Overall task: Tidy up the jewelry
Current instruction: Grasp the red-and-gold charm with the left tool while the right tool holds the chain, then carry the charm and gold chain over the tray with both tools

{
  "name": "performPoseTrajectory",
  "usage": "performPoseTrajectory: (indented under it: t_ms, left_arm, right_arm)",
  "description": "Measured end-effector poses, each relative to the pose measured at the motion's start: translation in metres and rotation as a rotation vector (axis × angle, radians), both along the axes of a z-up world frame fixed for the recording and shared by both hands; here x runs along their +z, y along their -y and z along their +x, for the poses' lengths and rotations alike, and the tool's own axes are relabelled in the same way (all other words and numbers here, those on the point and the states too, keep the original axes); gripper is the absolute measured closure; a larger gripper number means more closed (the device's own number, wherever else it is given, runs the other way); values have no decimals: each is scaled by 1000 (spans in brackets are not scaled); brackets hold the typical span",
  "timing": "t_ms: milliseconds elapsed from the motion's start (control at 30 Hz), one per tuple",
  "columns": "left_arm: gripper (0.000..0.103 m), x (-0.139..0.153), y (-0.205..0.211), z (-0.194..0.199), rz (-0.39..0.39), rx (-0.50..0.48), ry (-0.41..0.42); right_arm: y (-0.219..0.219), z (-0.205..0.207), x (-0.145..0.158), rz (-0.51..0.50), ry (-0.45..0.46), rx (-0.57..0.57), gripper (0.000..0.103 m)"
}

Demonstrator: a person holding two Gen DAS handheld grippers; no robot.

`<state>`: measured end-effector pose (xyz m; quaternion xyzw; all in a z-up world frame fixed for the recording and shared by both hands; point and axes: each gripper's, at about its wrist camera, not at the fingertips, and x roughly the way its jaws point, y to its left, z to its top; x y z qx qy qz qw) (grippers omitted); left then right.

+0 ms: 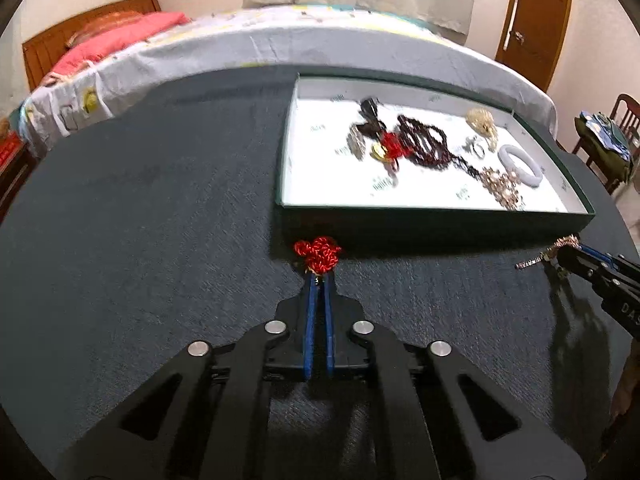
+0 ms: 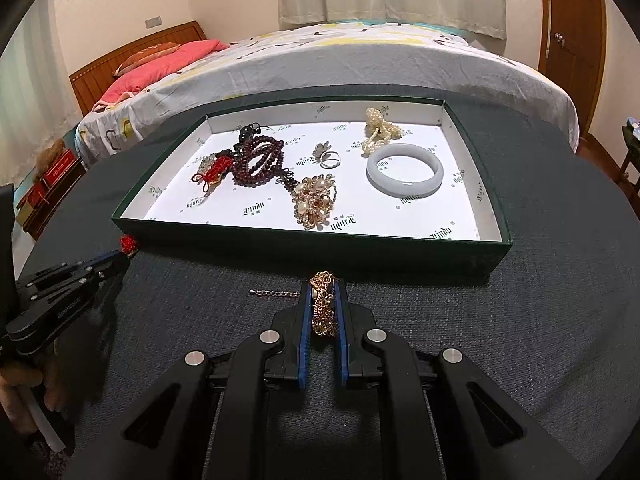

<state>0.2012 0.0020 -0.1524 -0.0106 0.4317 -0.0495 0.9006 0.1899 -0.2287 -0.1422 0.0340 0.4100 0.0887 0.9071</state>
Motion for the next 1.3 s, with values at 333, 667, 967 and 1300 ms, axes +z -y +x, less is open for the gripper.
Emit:
performPoseTrajectory:
  t_ms: [333,667,967,1300]
  left_arm:
    - [64,6,1,3,-13,30,12]
    - [86,1,7,12,-1,19,16]
    - [93,5,8,5,11,5,41]
    - [93,18,6,-10,0,5,70]
  right_arm:
    - [-2,0,-2,7,-6,4,92]
    - [-2,1,-6,9,-16,6,92]
    - [-3,0,-4,4,-10,5,92]
    - [-4,-10,12,-6,32,4,92]
